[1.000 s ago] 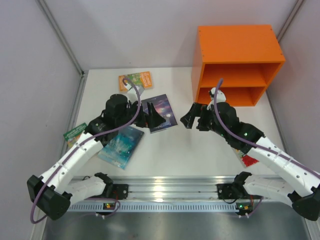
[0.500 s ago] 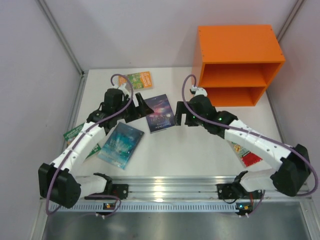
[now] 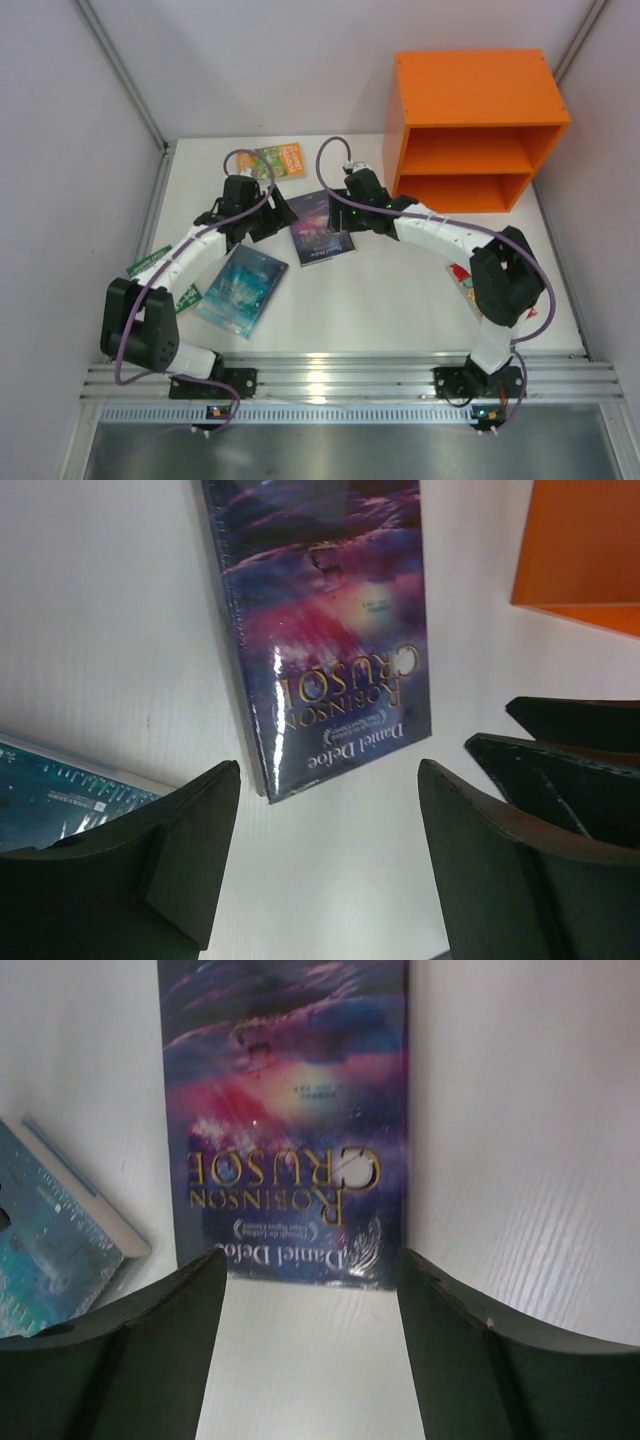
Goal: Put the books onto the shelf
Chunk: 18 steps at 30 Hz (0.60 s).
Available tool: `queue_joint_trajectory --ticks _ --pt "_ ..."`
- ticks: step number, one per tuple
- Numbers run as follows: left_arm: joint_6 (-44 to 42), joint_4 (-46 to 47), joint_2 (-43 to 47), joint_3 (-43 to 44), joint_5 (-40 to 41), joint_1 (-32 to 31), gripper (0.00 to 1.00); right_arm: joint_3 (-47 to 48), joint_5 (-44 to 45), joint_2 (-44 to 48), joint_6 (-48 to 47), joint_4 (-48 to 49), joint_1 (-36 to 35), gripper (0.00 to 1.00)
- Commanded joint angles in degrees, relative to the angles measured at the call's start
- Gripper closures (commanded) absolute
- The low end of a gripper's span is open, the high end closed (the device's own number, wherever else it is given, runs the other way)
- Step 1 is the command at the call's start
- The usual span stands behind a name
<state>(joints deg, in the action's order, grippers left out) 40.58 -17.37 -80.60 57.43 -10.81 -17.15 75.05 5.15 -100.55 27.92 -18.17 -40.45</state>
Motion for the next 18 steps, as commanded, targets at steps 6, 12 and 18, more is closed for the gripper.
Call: queue_joint_trajectory --ticks 6,12,18 --pt "-0.4 8.4 -10.8 2.0 2.4 1.1 0.27 6.0 -2.8 -8.2 -3.9 7.4 4.8 0.35" --pt "-1.6 8.9 -17.7 4.4 1.6 1.2 0.28 2.7 -3.5 -12.0 -3.8 10.7 4.9 0.4" --pt "-2.3 8.7 -23.6 7.1 -1.5 1.3 0.34 -2.0 -8.2 -13.4 -0.3 15.9 4.5 0.45"
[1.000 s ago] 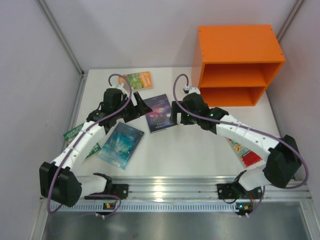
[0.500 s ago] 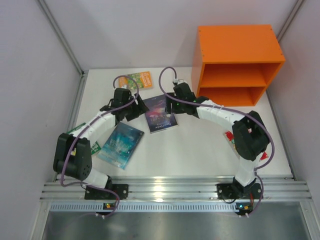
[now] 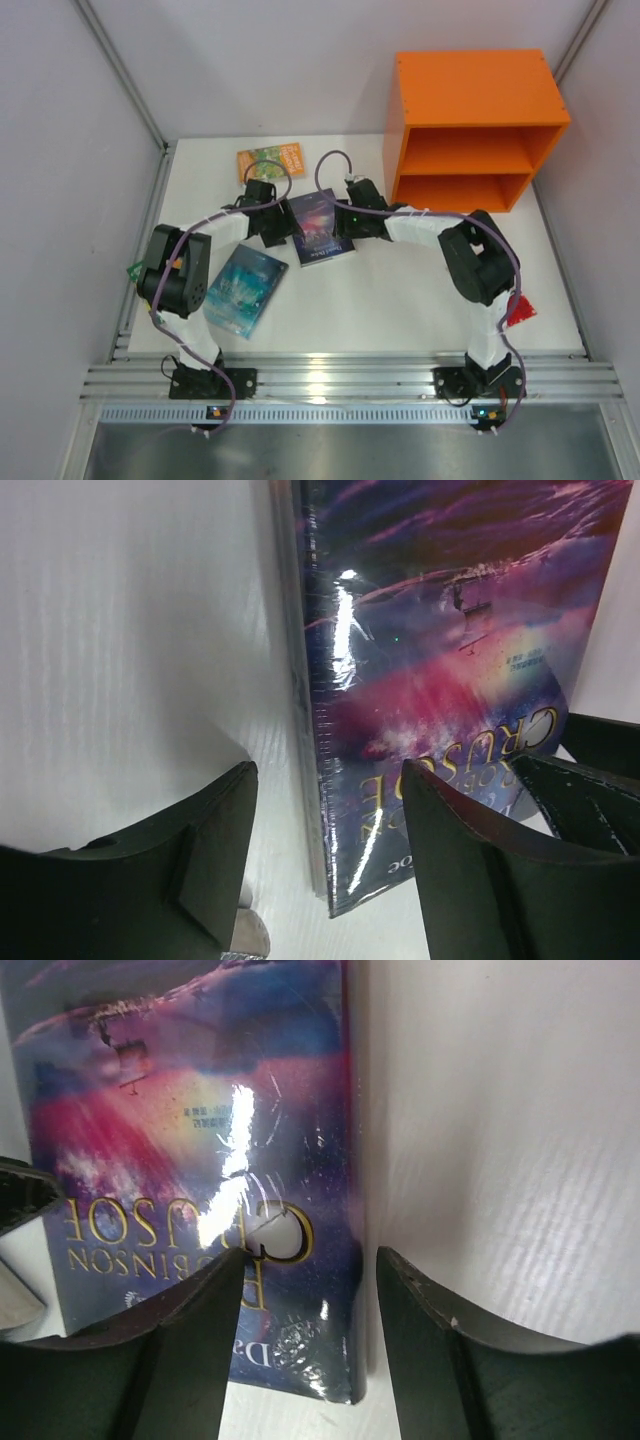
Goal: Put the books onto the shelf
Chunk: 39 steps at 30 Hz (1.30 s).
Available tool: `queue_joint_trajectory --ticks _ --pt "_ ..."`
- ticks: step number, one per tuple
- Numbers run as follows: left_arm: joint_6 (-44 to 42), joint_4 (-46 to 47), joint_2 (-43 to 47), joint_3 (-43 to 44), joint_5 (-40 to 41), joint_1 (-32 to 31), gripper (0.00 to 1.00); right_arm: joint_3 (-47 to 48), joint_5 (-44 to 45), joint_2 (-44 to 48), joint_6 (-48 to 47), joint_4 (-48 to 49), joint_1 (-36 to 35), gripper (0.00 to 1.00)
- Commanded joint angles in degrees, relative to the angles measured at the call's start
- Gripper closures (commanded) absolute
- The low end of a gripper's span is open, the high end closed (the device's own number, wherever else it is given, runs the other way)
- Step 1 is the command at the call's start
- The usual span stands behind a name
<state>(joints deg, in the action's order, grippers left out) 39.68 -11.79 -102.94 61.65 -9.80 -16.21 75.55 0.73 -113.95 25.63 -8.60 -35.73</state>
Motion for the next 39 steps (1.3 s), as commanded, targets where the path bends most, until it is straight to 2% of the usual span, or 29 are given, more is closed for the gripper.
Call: queue_joint_trajectory --ticks 1,4,8,14,20,23,27,32,39 --pt "-1.5 3.3 -2.3 3.0 -4.7 0.3 0.35 -3.9 -4.6 0.4 2.7 7.4 -0.4 0.45" --pt "-1.4 4.1 -3.2 3.1 -8.8 0.2 0.42 -11.6 -6.1 3.7 5.1 10.9 -1.2 0.52" --pt "-2.1 5.4 -2.8 1.2 -15.6 -1.2 0.52 -26.3 -6.4 14.0 9.9 18.6 -2.6 0.58" --pt "-0.5 6.4 0.2 -4.2 -19.6 -7.8 0.54 -43.5 -5.3 28.4 15.3 21.4 -3.6 0.6" --pt "4.0 5.9 6.0 -10.2 -16.7 -16.7 0.54 -52.5 0.0 41.8 17.5 16.8 -3.8 0.58" --pt "5.3 4.2 8.3 -10.5 -13.7 -17.5 0.52 -53.4 5.6 47.1 18.0 13.9 -3.7 0.55" --pt "2.6 -0.3 7.3 -6.3 -10.7 -16.6 0.48 -49.5 11.8 48.7 16.4 6.7 -2.6 0.51" --pt "1.0 -3.6 5.6 -2.9 -7.7 -14.3 0.47 -43.6 11.8 42.4 13.1 6.4 0.1 0.48" --pt "0.8 -0.6 1.5 -3.7 -11.4 -12.7 0.5 -38.5 7.7 30.2 12.1 9.7 0.7 0.47"
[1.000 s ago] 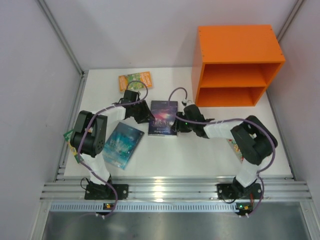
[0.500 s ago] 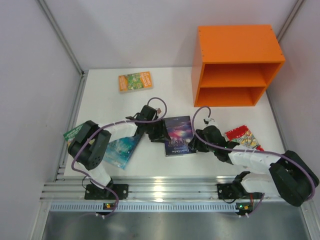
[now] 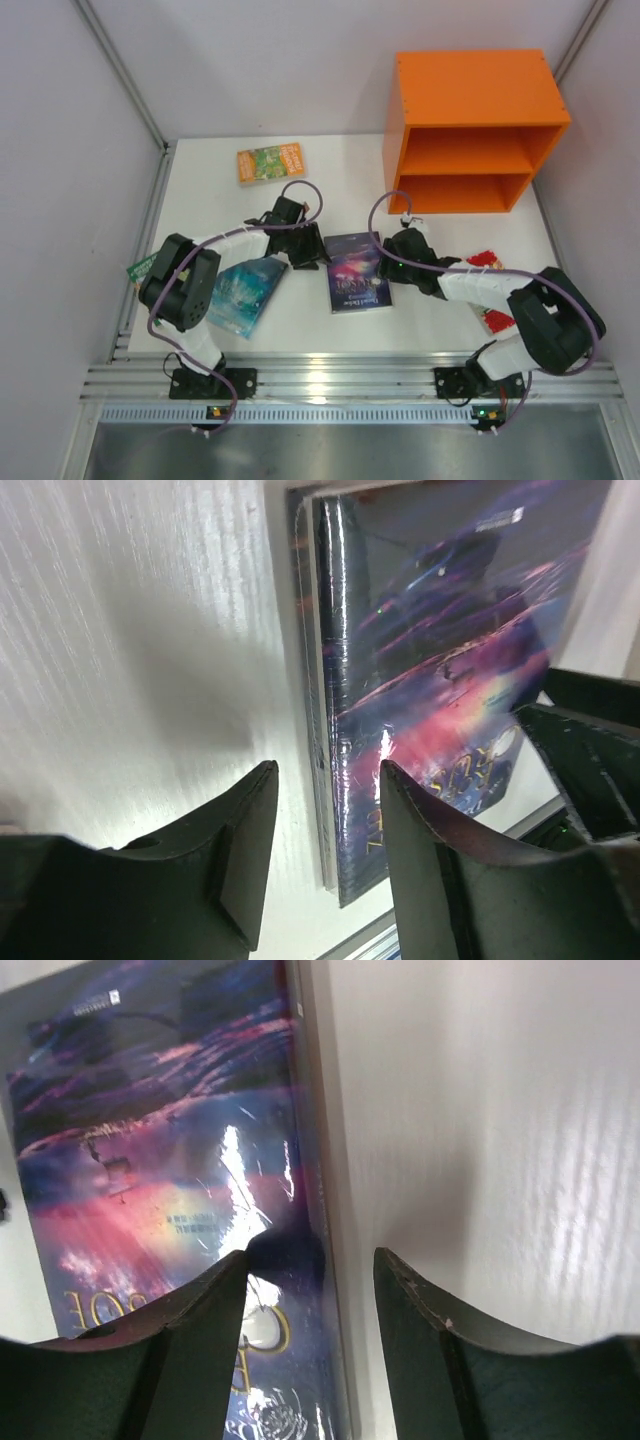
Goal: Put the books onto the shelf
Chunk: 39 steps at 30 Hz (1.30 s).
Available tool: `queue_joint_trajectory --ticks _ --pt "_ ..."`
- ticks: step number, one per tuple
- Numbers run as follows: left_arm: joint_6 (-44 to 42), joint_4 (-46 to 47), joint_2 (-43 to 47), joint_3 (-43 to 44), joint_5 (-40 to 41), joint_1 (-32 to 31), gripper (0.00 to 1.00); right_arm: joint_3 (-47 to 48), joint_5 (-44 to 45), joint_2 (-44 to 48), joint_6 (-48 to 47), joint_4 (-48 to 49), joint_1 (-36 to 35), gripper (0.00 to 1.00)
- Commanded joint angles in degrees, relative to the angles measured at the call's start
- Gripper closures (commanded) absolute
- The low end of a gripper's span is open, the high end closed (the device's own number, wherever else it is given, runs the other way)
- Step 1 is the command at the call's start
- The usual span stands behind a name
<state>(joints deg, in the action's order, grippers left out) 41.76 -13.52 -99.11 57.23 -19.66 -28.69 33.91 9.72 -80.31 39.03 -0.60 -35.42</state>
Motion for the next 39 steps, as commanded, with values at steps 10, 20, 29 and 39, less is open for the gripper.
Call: queue_joint_trajectory --ticks 10,20,29,39 --pt "-0.2 6.0 -3.8 -5.0 -4.9 -0.1 0.88 3.9 -24.2 -5.9 5.3 9.8 1.5 0.44" --pt "3.1 10.0 -2.7 -6.4 -9.5 -0.3 1.0 -1.1 -41.9 2.9 19.2 33.6 3.4 0.44" --pt "7.3 13.2 -0.7 -8.3 -12.9 -0.9 1.0 -9.1 -43.1 6.6 27.1 48.6 6.1 0.45" --pt "9.6 15.5 -0.3 -8.5 -14.5 -1.5 1.0 -9.0 -44.0 2.5 30.1 53.4 6.2 0.49"
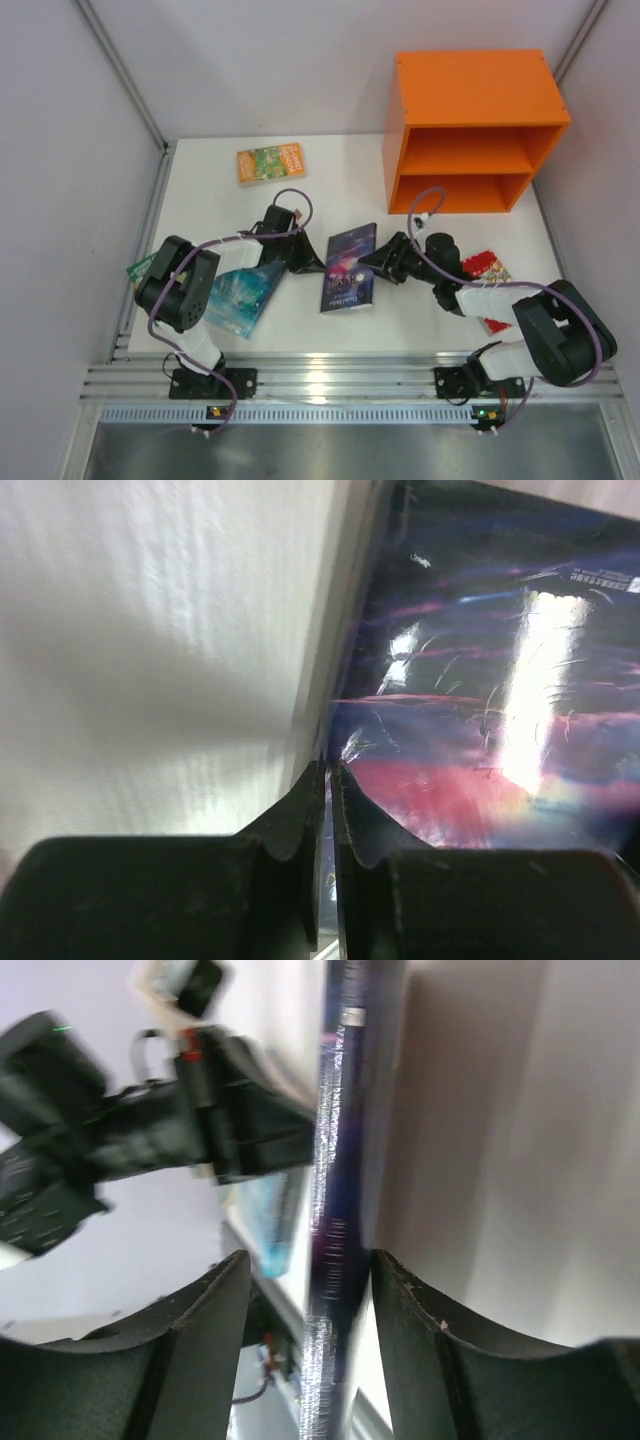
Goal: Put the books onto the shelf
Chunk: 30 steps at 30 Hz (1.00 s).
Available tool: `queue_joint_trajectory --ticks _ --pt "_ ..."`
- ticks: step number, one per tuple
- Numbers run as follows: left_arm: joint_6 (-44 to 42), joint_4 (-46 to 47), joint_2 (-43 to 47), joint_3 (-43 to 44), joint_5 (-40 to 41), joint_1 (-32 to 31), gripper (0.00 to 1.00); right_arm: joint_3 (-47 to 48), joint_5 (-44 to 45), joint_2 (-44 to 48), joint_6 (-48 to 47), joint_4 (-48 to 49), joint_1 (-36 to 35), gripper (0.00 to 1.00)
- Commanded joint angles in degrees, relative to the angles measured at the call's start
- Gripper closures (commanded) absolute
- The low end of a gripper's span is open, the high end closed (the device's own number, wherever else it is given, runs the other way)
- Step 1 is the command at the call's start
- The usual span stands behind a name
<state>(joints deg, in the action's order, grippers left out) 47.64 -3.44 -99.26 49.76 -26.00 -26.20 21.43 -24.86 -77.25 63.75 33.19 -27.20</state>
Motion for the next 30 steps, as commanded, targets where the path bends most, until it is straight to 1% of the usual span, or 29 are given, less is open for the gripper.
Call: queue_joint_trajectory --ticks 1,3,4,6,7,8,9,10,11,16,17,19,21,22,24,25,26,28,29,30 --pt "3.9 5.6 -0.1 -1.2 -8.2 -4.0 1.0 3.9 -9.4 -1.1 5.9 19.2 -2.1 0.5" --pt "4.0 5.7 0.2 -1.2 -7.9 -4.0 1.0 4.7 -8.4 -1.2 3.5 14.4 -2.0 0.51" --pt "4.0 5.6 0.3 -1.2 -7.8 -4.0 1.0 6.0 -7.7 -1.1 1.8 7.1 -2.0 0.53" --pt "3.7 5.0 0.3 -0.9 -7.5 -4.0 1.0 7.2 -4.4 -0.6 -1.8 -1.0 -2.0 0.56" --pt "3.6 4.9 0.4 -0.7 -7.3 -4.0 1.0 8.6 -3.1 0.1 -5.7 -8.9 -2.1 0.59" --pt "3.3 4.2 0.6 -0.6 -7.1 -4.0 1.0 9.3 -0.3 0.5 -7.7 -12.8 -2.0 0.6" --pt "3.0 4.0 0.6 -0.5 -6.6 -4.0 1.0 9.9 1.3 1.5 -11.0 -16.4 -2.1 0.62" --pt "2.8 3.7 0.8 -0.5 -6.3 -4.0 1.0 10.6 2.5 1.9 -12.3 -21.1 -2.1 0.62" --pt "2.3 3.7 0.9 -0.5 -6.1 -4.0 1.0 10.8 3.9 2.4 -13.3 -22.7 -2.1 0.62" --pt "1.8 3.7 0.5 -0.2 -5.6 -4.0 1.0 11.7 3.2 4.0 -16.7 -25.0 -2.1 0.57" --pt "1.8 3.7 0.2 0.0 -5.6 -4.0 1.0 12.2 3.4 4.0 -17.2 -25.8 -2.2 0.57" --pt "1.6 3.7 -0.4 0.2 -5.9 -4.0 1.0 14.0 3.8 3.3 -19.3 -28.6 -2.5 0.6" --pt "1.4 3.7 -0.6 0.6 -6.1 -4.0 1.0 15.1 3.8 2.5 -20.7 -29.8 -2.5 0.65" --pt "1.1 3.7 -0.8 0.7 -6.1 -4.0 1.0 15.4 3.8 2.1 -20.9 -30.1 -2.5 0.71" --pt "1.1 2.1 -0.8 1.1 -6.0 -4.0 1.0 15.6 3.9 0.9 -21.2 -30.4 -2.4 0.78" --pt "1.0 2.0 -0.8 1.3 -6.1 -4.0 1.0 15.4 3.9 0.5 -20.9 -30.0 -2.5 0.84" --pt "0.9 1.7 -0.8 1.7 -6.2 -4.0 1.0 15.0 3.2 0.2 -20.6 -29.2 -2.5 0.87" --pt "0.1 0.5 -0.3 2.4 -6.2 -4.0 1.0 12.9 2.2 -0.3 -18.8 -25.2 -2.5 0.98" --pt "-0.4 -1.8 -0.1 3.8 -5.3 -4.0 1.0 12.1 1.7 -0.2 -17.9 -23.8 -2.4 1.0" --pt "-1.0 -3.6 0.2 4.7 -4.6 -3.9 0.95 9.9 1.4 0.7 -15.7 -20.0 -2.3 1.0"
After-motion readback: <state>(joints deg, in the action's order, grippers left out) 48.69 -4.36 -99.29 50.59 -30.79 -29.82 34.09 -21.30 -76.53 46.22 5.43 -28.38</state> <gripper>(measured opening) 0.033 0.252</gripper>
